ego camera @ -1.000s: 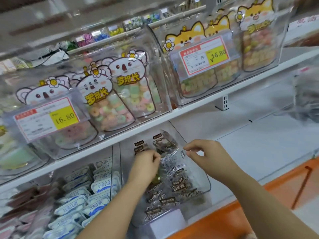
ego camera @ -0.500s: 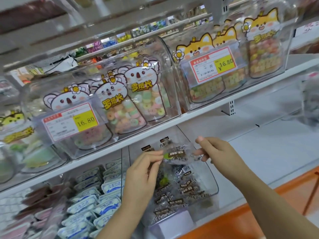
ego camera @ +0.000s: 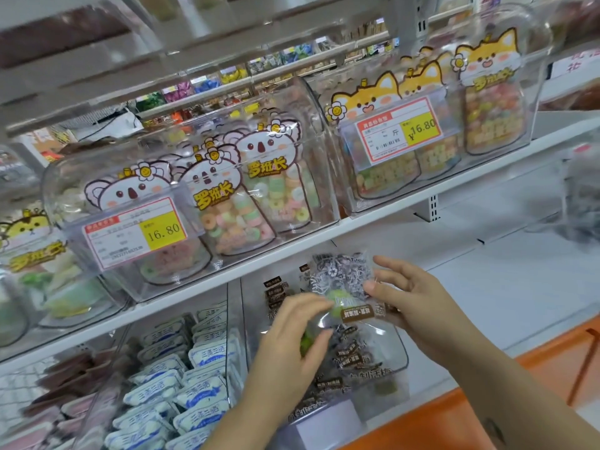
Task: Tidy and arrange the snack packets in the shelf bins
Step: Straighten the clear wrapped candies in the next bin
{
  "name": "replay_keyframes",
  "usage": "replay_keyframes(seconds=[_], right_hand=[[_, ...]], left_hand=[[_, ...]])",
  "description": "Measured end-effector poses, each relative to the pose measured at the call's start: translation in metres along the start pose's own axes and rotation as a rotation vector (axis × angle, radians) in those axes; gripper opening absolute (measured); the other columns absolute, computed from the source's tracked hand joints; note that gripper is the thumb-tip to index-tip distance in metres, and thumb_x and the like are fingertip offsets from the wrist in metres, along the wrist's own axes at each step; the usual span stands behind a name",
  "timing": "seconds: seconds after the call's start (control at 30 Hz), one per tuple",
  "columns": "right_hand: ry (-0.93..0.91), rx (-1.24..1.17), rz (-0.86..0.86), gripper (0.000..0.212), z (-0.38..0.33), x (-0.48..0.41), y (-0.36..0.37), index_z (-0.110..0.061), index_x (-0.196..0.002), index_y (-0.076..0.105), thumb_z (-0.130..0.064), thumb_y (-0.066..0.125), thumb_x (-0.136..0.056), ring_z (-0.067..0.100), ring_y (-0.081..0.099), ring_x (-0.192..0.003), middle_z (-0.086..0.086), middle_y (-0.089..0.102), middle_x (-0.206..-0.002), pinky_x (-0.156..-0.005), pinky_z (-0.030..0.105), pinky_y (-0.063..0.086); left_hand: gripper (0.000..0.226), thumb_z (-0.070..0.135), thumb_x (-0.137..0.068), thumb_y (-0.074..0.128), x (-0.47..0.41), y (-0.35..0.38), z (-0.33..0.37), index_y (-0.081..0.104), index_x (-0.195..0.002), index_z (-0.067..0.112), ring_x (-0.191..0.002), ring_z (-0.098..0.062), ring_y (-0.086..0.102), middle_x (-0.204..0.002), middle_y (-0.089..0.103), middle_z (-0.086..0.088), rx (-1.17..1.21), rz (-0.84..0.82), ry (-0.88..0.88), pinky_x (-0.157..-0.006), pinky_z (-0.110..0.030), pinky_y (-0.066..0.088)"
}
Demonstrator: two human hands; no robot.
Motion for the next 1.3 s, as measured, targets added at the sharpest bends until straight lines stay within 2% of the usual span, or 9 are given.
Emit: replay_keyframes(seconds=[0.13, 0.27, 0.43, 0.67, 0.8, 0.93, 1.07, 1.17, 1.3], right_hand=[[0.07, -0.131, -0.029, 0.047, 0.001, -0.004, 0.0, -0.013, -0.129, 0.048, 0.0, 0.061, -0.086, 0.015, 0.068, -0.078, 0.01, 0.061, -0.112, -0.079, 0.038, 0.057], [0.101, -0.183, -0.054, 0.041, 0.002, -0.004, 0.0, -0.009, -0.127, 0.046, 0.001, 0.057, -0.088, 0.018, 0.067, -0.077, 0.015, 0.06, -0.104, -0.07, 0.036, 0.06], [0.122, -0.331, -0.105, 0.025, -0.003, -0.001, -0.002, 0.0, -0.117, 0.044, 0.004, 0.047, -0.093, 0.027, 0.071, -0.07, 0.007, 0.071, -0.068, -0.06, 0.038, 0.06], [0.061, -0.259, 0.046, 0.029, 0.0, -0.003, -0.008, 0.003, -0.12, 0.05, -0.004, 0.054, -0.092, 0.023, 0.069, -0.08, 0.005, 0.07, -0.077, -0.069, 0.031, 0.06], [-0.029, -0.337, 0.267, 0.041, -0.004, -0.006, -0.023, 0.001, -0.13, 0.044, -0.001, 0.056, -0.091, 0.019, 0.065, -0.084, 0.013, 0.061, -0.106, -0.061, 0.023, 0.059], [-0.099, -0.234, 0.313, 0.049, -0.001, -0.004, -0.022, -0.01, -0.133, 0.039, -0.001, 0.059, -0.089, 0.017, 0.064, -0.09, 0.012, 0.052, -0.12, -0.07, 0.024, 0.051], [-0.198, 0.06, 0.168, 0.04, 0.001, 0.0, -0.008, -0.018, -0.113, 0.054, 0.004, 0.065, -0.082, 0.018, 0.066, -0.098, 0.004, 0.065, -0.111, -0.084, 0.029, 0.054], [-0.499, 0.531, 0.044, 0.05, -0.006, 0.012, 0.008, -0.04, -0.091, 0.059, 0.009, 0.065, -0.079, -0.008, 0.06, -0.094, -0.023, 0.063, -0.096, -0.081, 0.004, 0.045], [-0.663, 0.858, -0.12, 0.05, 0.007, 0.011, 0.02, -0.041, -0.085, 0.065, 0.008, 0.063, -0.078, -0.01, 0.043, -0.108, -0.035, 0.046, -0.112, -0.097, 0.009, 0.029]], left_hand=[[0.068, 0.019, -0.082, 0.07, -0.007, -0.001, -0.006, 0.033, -0.123, 0.058, -0.115, 0.013, 0.048, -0.132, 0.038, 0.037, 0.199, -0.032, -0.216, -0.099, -0.015, 0.042], [0.049, 0.035, -0.078, 0.069, -0.018, -0.001, -0.006, 0.046, -0.115, 0.056, -0.119, 0.009, 0.046, -0.127, 0.042, 0.039, 0.082, -0.033, -0.131, -0.104, -0.017, 0.038], [0.037, 0.05, -0.071, 0.064, -0.022, -0.005, -0.006, 0.057, -0.107, 0.044, -0.112, 0.006, 0.051, -0.115, 0.054, 0.023, 0.125, 0.041, -0.106, -0.097, -0.009, 0.037], [0.033, 0.056, -0.074, 0.055, -0.013, -0.012, -0.017, 0.063, -0.094, 0.032, -0.109, 0.012, 0.047, -0.115, 0.051, 0.029, -0.046, 0.03, -0.097, -0.095, -0.001, 0.03], [0.025, 0.059, -0.072, 0.051, -0.003, -0.022, -0.019, 0.057, -0.083, 0.036, -0.064, -0.007, 0.061, -0.076, 0.067, 0.016, 0.016, 0.039, -0.405, -0.064, -0.02, 0.051], [0.028, 0.038, -0.085, 0.059, -0.003, -0.024, -0.025, 0.061, -0.083, 0.01, -0.056, -0.012, 0.062, -0.06, 0.066, -0.001, 0.282, 0.103, -0.756, -0.056, -0.021, 0.05], [0.027, 0.021, -0.085, 0.062, 0.002, -0.009, -0.024, 0.062, -0.105, 0.002, -0.052, -0.012, 0.062, -0.078, 0.069, -0.012, 0.807, 0.001, -1.1, -0.047, -0.019, 0.049], [0.031, 0.014, -0.084, 0.063, 0.007, -0.007, -0.02, 0.061, -0.113, 0.005, -0.06, -0.018, 0.068, -0.092, 0.072, -0.017, 1.006, 0.011, -1.166, -0.051, -0.023, 0.054], [0.03, 0.012, -0.085, 0.06, 0.007, -0.009, -0.018, 0.063, -0.115, 0.015, -0.087, -0.029, 0.069, -0.108, 0.069, -0.018, 1.193, 0.076, -1.165, -0.058, -0.034, 0.059]])
Point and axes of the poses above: each hand's wrist, its own x-axis away from the middle knuckle, its own y-axis out of the palm, z = x × y, the point moved 3 cm from there along -x, towards the middle knuckle
